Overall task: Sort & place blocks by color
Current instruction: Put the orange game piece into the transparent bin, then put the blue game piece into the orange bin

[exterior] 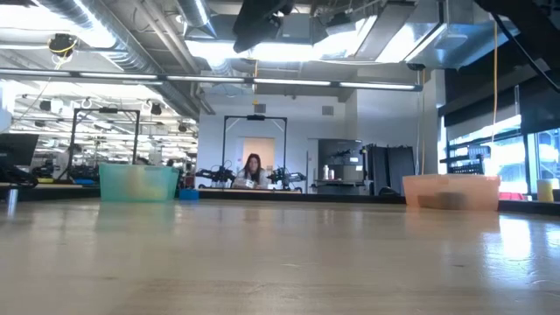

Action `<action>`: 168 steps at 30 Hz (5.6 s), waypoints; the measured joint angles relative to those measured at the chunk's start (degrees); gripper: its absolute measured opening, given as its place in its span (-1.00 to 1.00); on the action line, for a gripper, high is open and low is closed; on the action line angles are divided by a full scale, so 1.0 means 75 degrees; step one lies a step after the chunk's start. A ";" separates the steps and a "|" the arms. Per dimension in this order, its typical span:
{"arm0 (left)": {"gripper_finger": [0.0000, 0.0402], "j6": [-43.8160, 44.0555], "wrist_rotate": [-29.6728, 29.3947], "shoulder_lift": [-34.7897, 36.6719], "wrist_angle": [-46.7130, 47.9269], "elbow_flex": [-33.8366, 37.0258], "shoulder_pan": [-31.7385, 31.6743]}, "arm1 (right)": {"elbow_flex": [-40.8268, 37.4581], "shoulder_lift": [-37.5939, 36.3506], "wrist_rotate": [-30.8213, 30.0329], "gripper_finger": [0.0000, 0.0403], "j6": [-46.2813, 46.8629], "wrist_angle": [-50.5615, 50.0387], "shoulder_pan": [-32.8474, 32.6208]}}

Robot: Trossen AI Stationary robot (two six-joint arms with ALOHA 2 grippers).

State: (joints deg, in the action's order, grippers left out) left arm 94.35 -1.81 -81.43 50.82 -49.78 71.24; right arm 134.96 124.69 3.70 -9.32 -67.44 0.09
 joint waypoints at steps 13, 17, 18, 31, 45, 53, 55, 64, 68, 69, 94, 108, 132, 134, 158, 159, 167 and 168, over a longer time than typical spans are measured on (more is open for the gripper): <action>-0.26 0.0610 -0.0085 0.0469 0.0196 -0.0241 -0.0003 | 0.0000 0.0003 0.0122 0.21 0.0000 0.0098 0.0442; -0.26 0.0817 -0.0087 0.0659 0.0361 -0.0472 -0.0010 | 0.0000 0.0003 0.0130 0.21 -0.0074 0.0118 0.0669; -0.26 0.0819 -0.0087 0.0694 0.0371 -0.0521 -0.0031 | 0.0000 0.0003 0.0128 0.21 -0.0144 0.0119 0.0730; -0.26 0.0953 -0.1819 0.1625 0.0674 -0.0746 -0.0937 | -0.0058 0.0008 0.0143 0.21 -0.0430 0.0479 0.1656; -0.26 0.0938 -0.4389 0.2890 0.3010 -0.0746 -0.2845 | -0.0058 0.0008 0.0137 0.21 -0.0854 0.0569 0.2661; -0.26 0.0218 -0.5112 0.3051 0.3831 -0.0746 -0.4471 | -0.0058 0.0011 0.0128 0.21 -0.0857 0.1407 0.3107; -0.26 -0.0519 -0.5139 0.3051 0.3853 -0.0746 -0.4918 | -0.0058 0.0011 0.0158 0.21 -0.0857 0.1782 0.3215; -0.26 -0.3081 -0.5837 0.3147 0.4120 -0.0749 -0.7102 | -0.0055 0.0273 0.1449 0.21 -0.0464 0.3243 0.3817; -0.26 -0.3895 -0.6353 0.3248 0.4028 -0.0752 -0.8033 | -0.0058 0.0657 0.1526 0.21 -0.0385 0.3411 0.4008; -0.26 -0.4097 -0.6451 0.3247 0.3981 -0.0757 -0.8267 | -0.0058 0.0747 0.1531 0.21 -0.0379 0.3515 0.4049; -0.26 -1.1028 -0.4561 0.2338 -0.3180 -0.0749 -1.3442 | -0.0058 0.1932 0.1920 0.21 -0.0835 0.4308 0.5174; -0.26 -1.1253 -0.3029 -0.0242 -0.3868 -0.0749 -1.4333 | -0.0009 0.1547 0.1865 0.21 -0.0851 0.3645 0.5911; -0.26 -1.1347 -0.3499 -0.1664 -0.1975 -0.0746 -1.4612 | 0.0003 0.1349 0.1929 0.21 -0.0854 0.4227 0.6253; -0.26 -1.1658 -0.3277 -0.1644 -0.2390 -0.0746 -1.4627 | 0.0003 0.1352 0.1929 0.21 -0.0854 0.4226 0.6253; -0.26 -1.8997 -0.0057 -0.1600 -0.3593 -0.0746 -1.5903 | 0.0003 0.1349 0.1941 0.21 -0.0851 0.4214 0.6253; -0.26 -1.9115 -0.0177 -0.1600 -0.3646 -0.0746 -1.5923 | 0.0003 0.1351 0.1941 0.21 -0.0853 0.4216 0.6253; -0.26 -1.8928 -0.0331 -0.1600 -0.3805 -0.0746 -1.5826 | 0.0003 0.1349 0.1939 0.21 -0.1191 0.4212 0.6253; -0.26 -1.8703 -0.0448 -0.1600 -0.3808 -0.0746 -1.5777 | 0.0003 0.1349 0.1938 0.21 -0.1228 0.4211 0.6253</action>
State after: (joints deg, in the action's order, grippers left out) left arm -45.93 -5.16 -93.43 22.26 -55.37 -47.09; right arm 134.98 134.80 18.24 -18.53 -35.86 46.98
